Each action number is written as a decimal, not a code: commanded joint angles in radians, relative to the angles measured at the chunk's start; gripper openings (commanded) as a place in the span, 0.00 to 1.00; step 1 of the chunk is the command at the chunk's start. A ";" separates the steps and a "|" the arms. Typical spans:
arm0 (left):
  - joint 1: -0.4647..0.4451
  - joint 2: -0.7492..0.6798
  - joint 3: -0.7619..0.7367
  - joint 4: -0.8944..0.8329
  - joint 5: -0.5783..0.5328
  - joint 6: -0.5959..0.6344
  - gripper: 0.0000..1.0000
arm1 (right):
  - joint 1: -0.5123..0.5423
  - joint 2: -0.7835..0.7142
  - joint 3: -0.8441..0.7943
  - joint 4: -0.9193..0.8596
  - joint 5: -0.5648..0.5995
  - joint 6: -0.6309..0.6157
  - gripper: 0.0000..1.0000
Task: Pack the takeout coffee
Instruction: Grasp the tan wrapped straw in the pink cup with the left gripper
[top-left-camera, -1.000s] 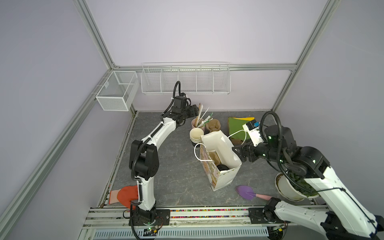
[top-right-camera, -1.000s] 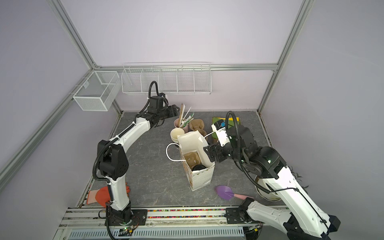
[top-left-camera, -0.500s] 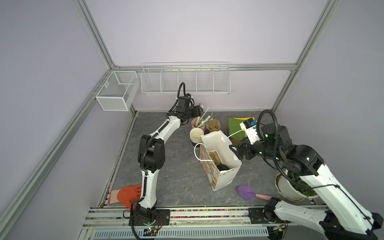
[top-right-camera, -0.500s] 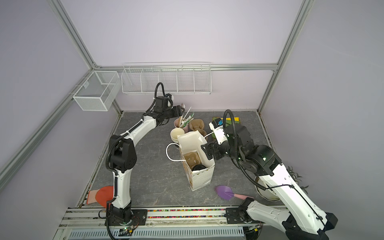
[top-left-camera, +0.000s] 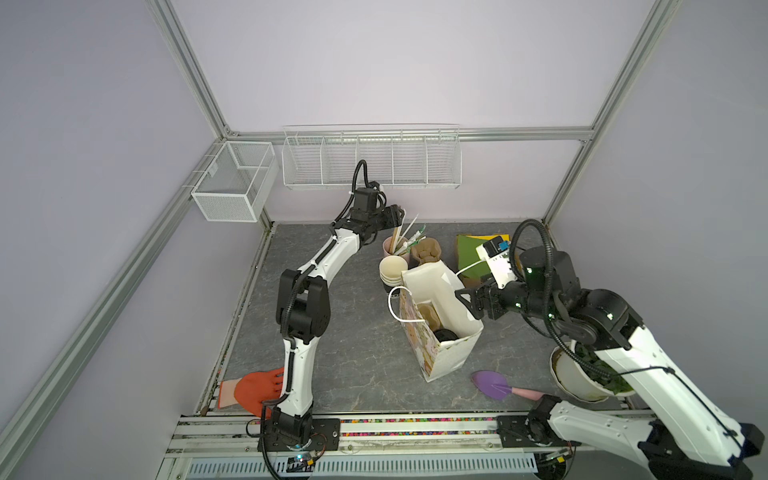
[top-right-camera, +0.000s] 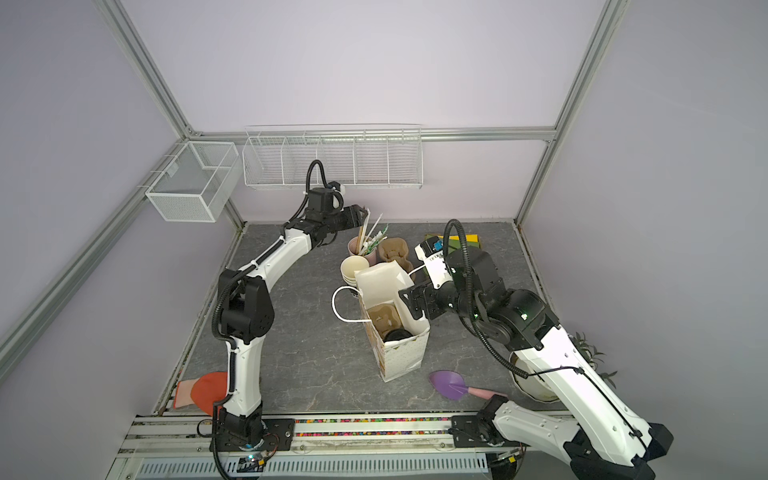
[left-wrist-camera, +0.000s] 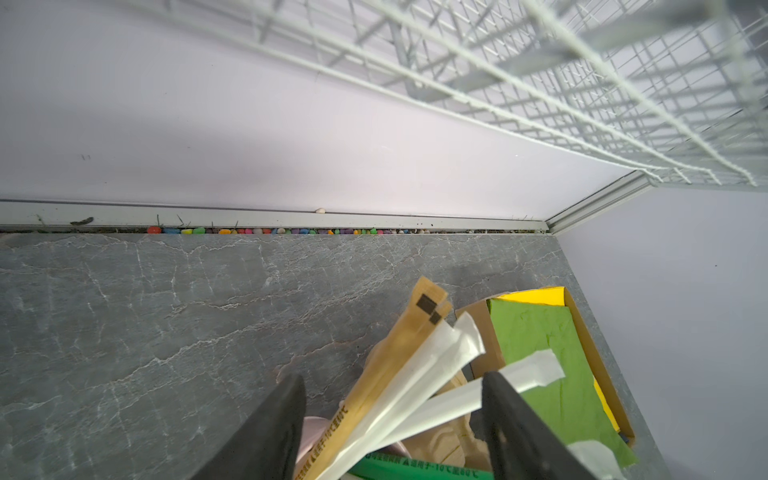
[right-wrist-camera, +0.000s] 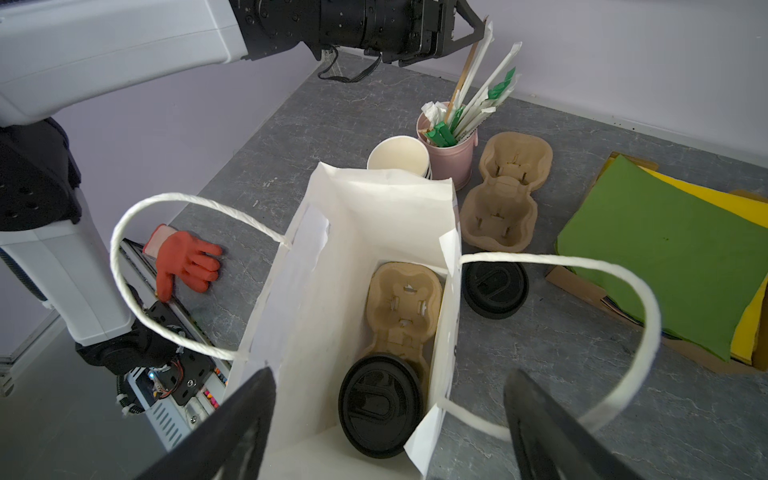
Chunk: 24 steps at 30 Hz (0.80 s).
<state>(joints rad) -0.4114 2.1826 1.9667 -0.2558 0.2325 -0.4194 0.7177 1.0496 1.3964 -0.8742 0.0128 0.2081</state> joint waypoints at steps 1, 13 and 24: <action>0.014 0.035 0.036 0.030 -0.005 -0.026 0.67 | -0.005 0.001 -0.012 0.021 -0.013 -0.017 0.88; 0.018 0.085 0.094 0.033 0.014 -0.063 0.62 | -0.007 0.009 -0.028 0.037 -0.027 -0.016 0.88; 0.019 0.115 0.135 0.024 -0.012 -0.067 0.56 | -0.006 0.013 -0.040 0.043 -0.033 -0.014 0.88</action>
<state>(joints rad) -0.4053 2.2677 2.0396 -0.2893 0.2394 -0.4713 0.7155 1.0595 1.3720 -0.8555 -0.0021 0.2081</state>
